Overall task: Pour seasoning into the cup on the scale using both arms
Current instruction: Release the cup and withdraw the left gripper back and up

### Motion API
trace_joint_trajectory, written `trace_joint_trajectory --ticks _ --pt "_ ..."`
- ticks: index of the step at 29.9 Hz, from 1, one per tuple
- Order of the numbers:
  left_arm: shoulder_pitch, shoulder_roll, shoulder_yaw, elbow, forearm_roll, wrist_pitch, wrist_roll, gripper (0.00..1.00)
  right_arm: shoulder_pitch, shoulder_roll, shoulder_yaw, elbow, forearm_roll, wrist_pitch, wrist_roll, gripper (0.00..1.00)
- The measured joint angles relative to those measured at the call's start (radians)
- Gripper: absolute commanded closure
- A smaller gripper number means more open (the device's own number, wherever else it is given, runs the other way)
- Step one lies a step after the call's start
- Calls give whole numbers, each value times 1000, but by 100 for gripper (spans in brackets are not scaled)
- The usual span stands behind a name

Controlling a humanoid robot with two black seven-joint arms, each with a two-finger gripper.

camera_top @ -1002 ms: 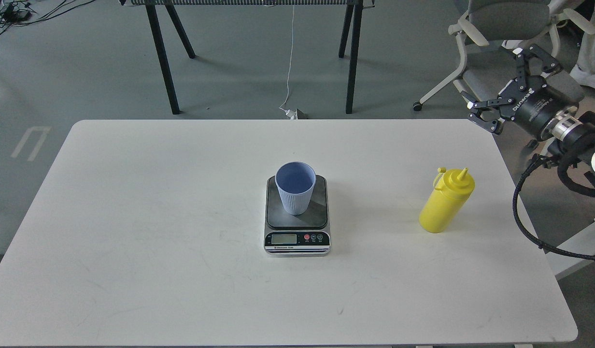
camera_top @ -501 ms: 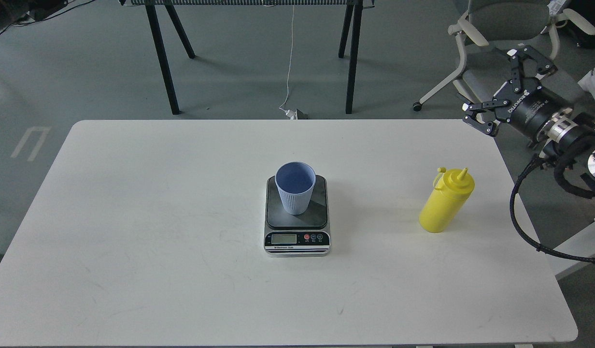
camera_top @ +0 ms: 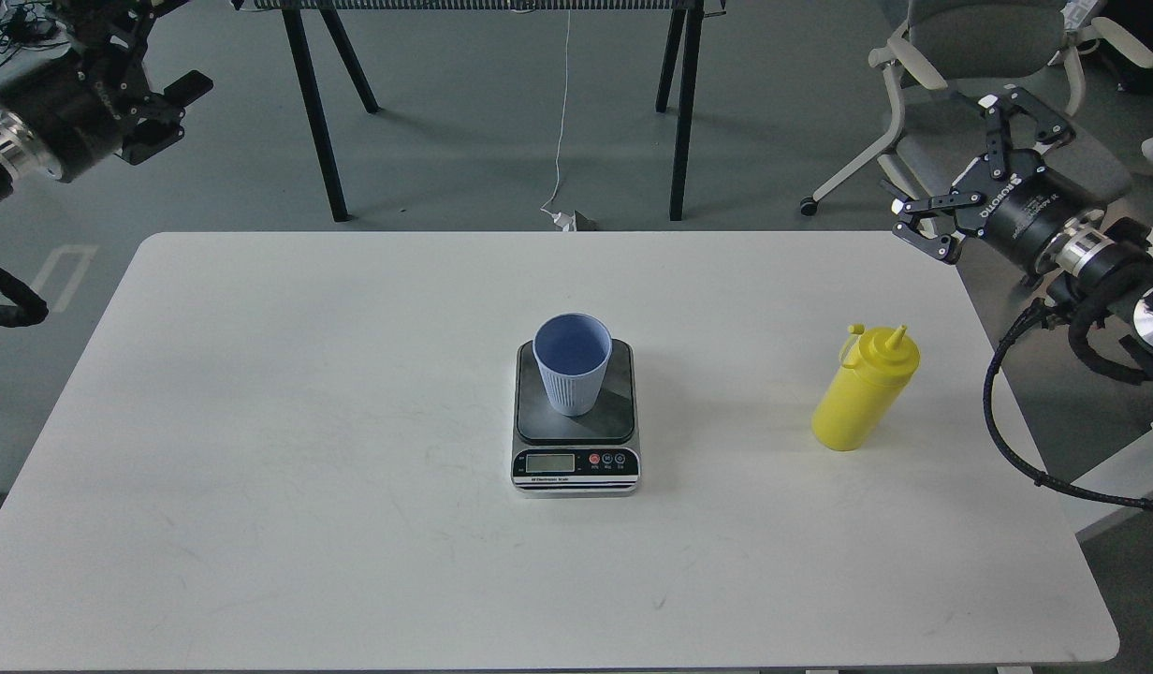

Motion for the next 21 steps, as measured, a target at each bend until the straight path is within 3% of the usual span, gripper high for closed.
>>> trace_joint_trajectory --ticks 12,17,21 --pt "2 -18 -9 0 2 0 0 1 1 -36 15 28 79 0 -10 0" --pt "3 -24 -9 0 4 0 0 1 -11 -178 17 82 375 0 -13 0" --pt "3 -45 -9 0 7 0 0 1 -66 -333 27 212 599 0 -15 0"
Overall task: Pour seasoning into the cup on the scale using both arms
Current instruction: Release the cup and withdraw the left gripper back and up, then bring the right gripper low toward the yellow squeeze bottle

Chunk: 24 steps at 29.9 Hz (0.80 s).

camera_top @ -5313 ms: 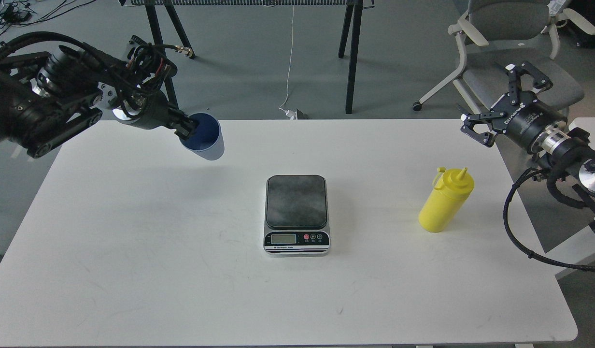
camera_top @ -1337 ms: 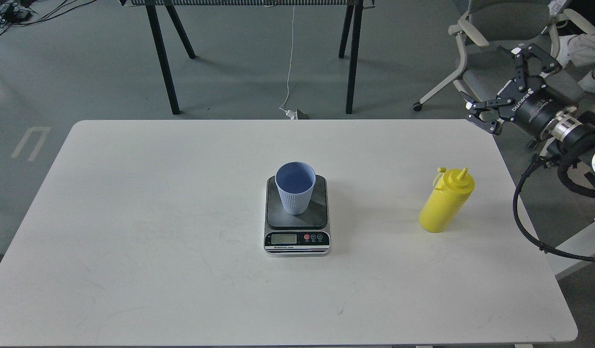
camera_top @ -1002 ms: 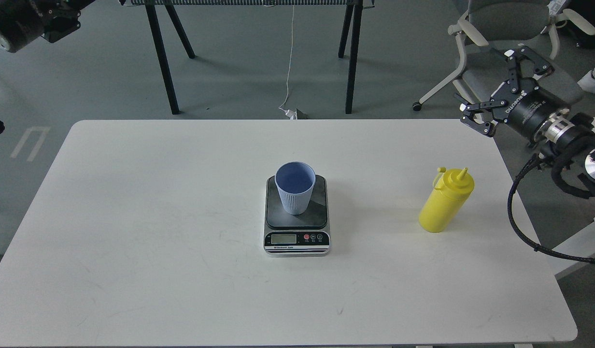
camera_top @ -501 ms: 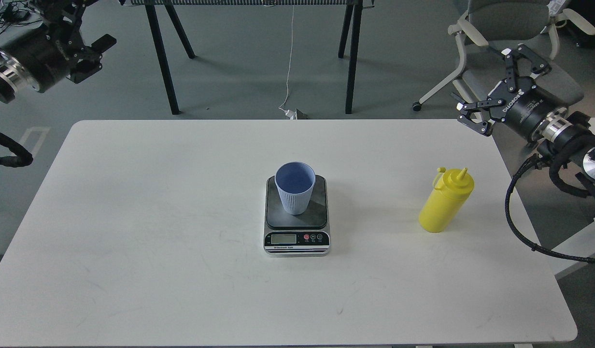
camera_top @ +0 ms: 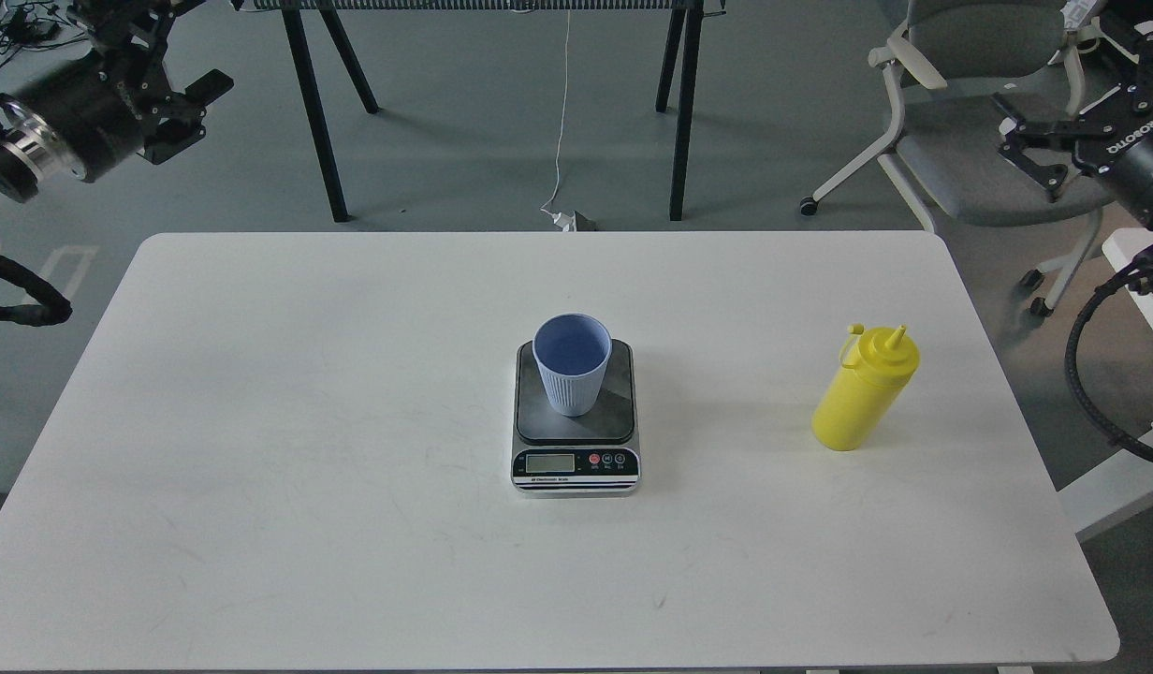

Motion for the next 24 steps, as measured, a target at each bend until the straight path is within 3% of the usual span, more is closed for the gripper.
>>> trace_joint_trajectory --ticks 6,11,17,24 --pt "0 -24 2 8 1 0 0 1 -85 -246 9 228 235 0 1 0" --pt "0 -34 4 19 2 0 0 1 -204 -352 2 369 384 0 7 0" --pt "6 -27 11 21 3 0 0 1 -398 -325 -3 388 409 0 9 0" --pt "32 -20 15 21 10 0 0 1 -624 -162 -3 388 385 0 2 0"
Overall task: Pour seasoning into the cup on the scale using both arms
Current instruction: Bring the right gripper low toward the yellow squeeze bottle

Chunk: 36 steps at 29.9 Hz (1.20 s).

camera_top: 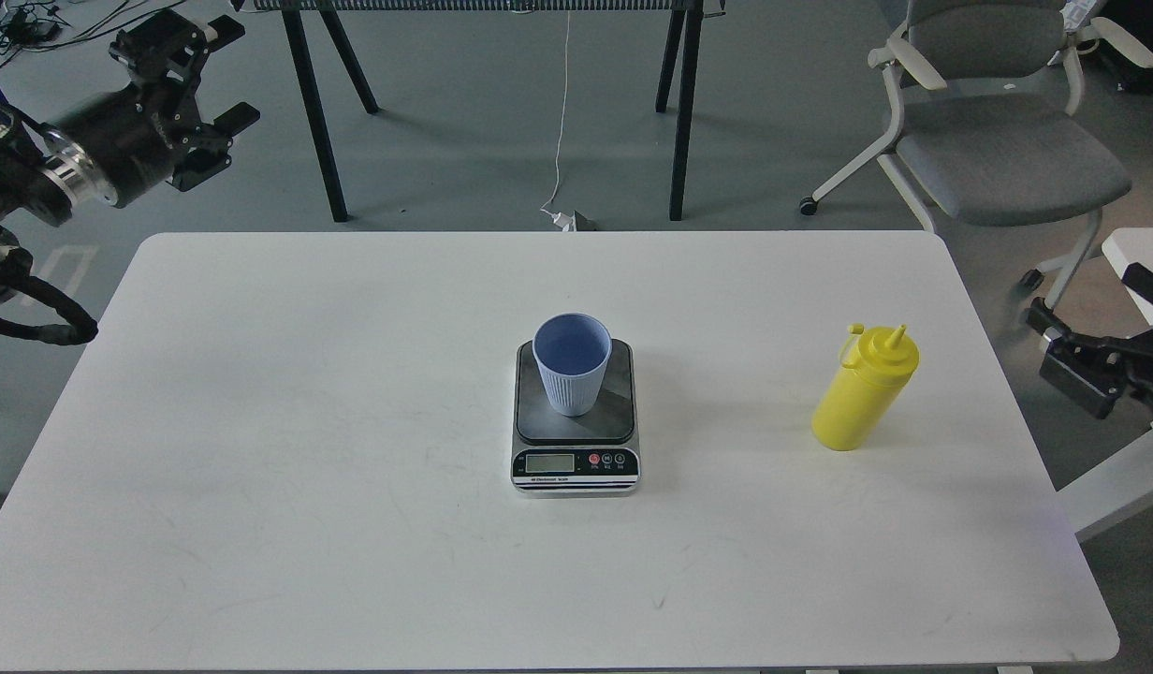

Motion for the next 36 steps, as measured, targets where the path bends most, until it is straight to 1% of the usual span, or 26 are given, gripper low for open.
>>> trace_joint_trajectory --ticks 5,12,17,23,30,36 --pt "12 5 1 0 12 0 0 1 -106 98 0 8 -45 0 0 0" --pt "13 14 1 -2 14 0 0 1 -172 171 2 2 -126 0 -1 0" --pt "14 11 1 -3 15 0 0 1 -170 258 12 -58 -196 0 -1 0" --pt "15 20 2 -2 16 0 0 1 -155 316 13 -130 -235 0 -1 0" --pt "22 17 3 -3 15 0 0 1 -92 337 -1 -177 -251 0 -1 0" --pt "28 17 2 -3 15 0 0 1 -66 378 -2 -195 -264 0 0 0"
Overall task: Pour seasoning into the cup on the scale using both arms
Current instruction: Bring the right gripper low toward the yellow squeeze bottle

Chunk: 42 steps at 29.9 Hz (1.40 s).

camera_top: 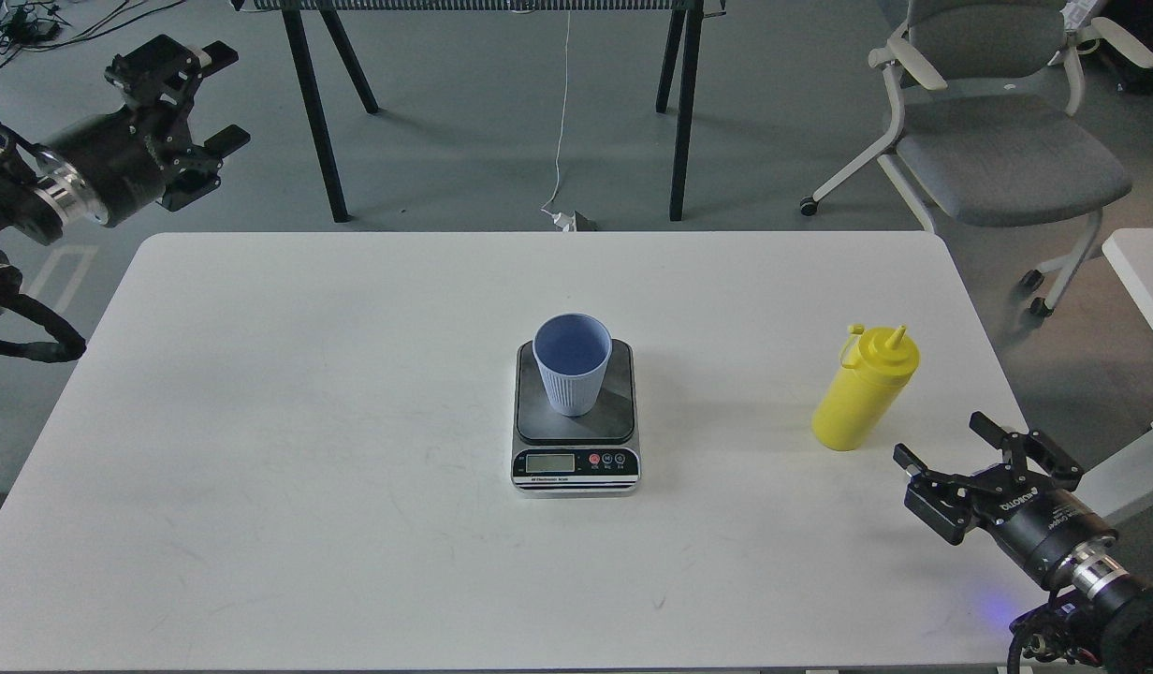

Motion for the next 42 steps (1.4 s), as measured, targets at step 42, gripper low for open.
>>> trace_joint_trajectory --ticks 42 --pt "24 4 0 0 -1 0 0 1 230 250 -3 -298 -141 0 0 0"
